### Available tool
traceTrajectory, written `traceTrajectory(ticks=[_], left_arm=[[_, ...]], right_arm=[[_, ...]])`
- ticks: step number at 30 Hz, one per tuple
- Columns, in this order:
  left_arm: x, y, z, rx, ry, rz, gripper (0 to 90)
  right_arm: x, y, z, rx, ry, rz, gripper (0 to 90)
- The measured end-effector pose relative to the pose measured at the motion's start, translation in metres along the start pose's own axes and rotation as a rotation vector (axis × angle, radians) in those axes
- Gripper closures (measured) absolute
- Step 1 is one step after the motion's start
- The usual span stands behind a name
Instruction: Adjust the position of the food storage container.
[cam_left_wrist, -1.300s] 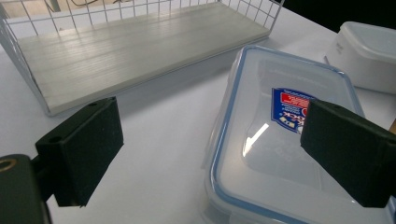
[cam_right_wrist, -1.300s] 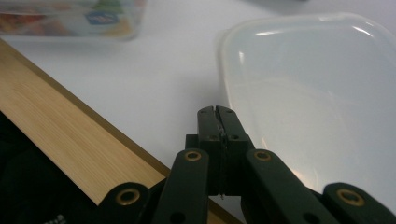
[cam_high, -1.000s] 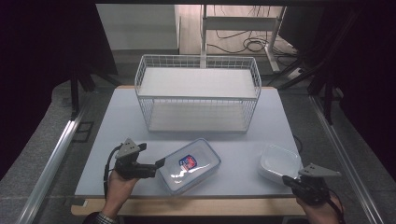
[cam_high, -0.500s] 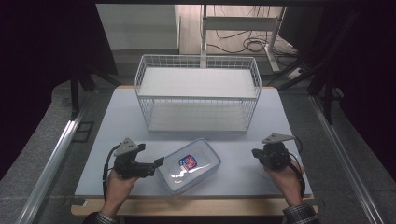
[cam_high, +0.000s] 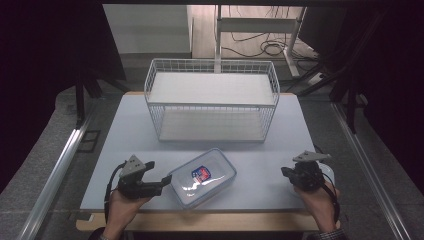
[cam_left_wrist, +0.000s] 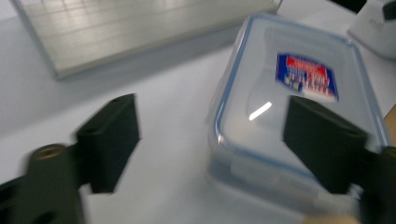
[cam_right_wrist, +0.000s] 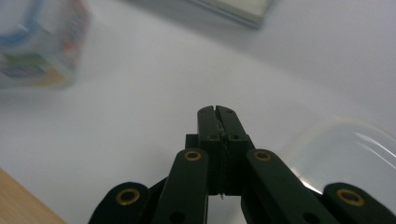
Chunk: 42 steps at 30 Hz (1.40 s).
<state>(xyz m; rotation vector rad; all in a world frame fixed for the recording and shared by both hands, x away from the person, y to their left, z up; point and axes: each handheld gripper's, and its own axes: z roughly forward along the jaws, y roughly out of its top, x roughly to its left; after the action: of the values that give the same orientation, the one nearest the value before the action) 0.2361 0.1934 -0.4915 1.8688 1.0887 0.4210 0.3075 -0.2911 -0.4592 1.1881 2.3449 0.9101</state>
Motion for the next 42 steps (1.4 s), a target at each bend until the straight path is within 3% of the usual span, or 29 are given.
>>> traceTrajectory(ticks=[2, 4, 5, 8, 11, 13, 16, 18, 20, 23, 25, 32, 42], left_arm=[[-0.002, -0.007, -0.005, 0.024, 0.026, -0.026, 48.7], [-0.001, -0.01, -0.006, 0.033, 0.009, -0.049, 67.1], [-0.001, -0.016, -0.004, 0.062, -0.022, -0.099, 75.5], [-0.004, -0.024, 0.006, 0.141, -0.034, -0.125, 83.6], [-0.009, -0.026, 0.016, 0.186, -0.047, -0.121, 84.9], [-0.013, -0.026, 0.021, 0.201, -0.05, -0.112, 84.6], [-0.017, -0.024, 0.028, 0.225, -0.015, -0.098, 85.5], [-0.018, -0.024, 0.033, 0.225, -0.022, -0.122, 86.6], [-0.019, -0.021, 0.038, 0.23, -0.007, -0.115, 87.4], [-0.016, -0.015, 0.045, 0.236, 0.004, -0.117, 88.1], [-0.012, -0.013, 0.05, 0.233, -0.003, -0.13, 88.0], [0.003, -0.004, 0.062, 0.232, -0.007, -0.129, 88.0], [0.008, 0.009, 0.083, 0.246, -0.015, -0.077, 89.7]], right_arm=[[0.009, 0.009, 0.006, -0.018, 0.043, -0.014, 88.8], [0.014, 0.014, 0.01, -0.024, 0.067, -0.023, 88.8], [0.027, 0.026, 0.022, -0.034, 0.127, -0.04, 88.1], [0.044, 0.041, 0.042, -0.031, 0.17, -0.069, 87.8], [0.059, 0.053, 0.068, -0.006, 0.193, -0.097, 87.8], [0.065, 0.057, 0.083, 0.017, 0.18, -0.122, 87.8], [0.069, 0.057, 0.094, 0.036, 0.204, -0.123, 87.9], [0.073, 0.055, 0.094, 0.05, 0.216, -0.136, 89.4], [0.075, 0.052, 0.093, 0.059, 0.185, -0.151, 89.5], [0.076, 0.044, 0.092, 0.082, 0.192, -0.127, 89.5], [0.078, 0.039, 0.091, 0.109, 0.193, -0.146, 89.5], [0.082, 0.03, 0.081, 0.099, 0.219, -0.13, 89.5], [0.083, 0.018, 0.071, 0.09, 0.207, -0.12, 89.5]])
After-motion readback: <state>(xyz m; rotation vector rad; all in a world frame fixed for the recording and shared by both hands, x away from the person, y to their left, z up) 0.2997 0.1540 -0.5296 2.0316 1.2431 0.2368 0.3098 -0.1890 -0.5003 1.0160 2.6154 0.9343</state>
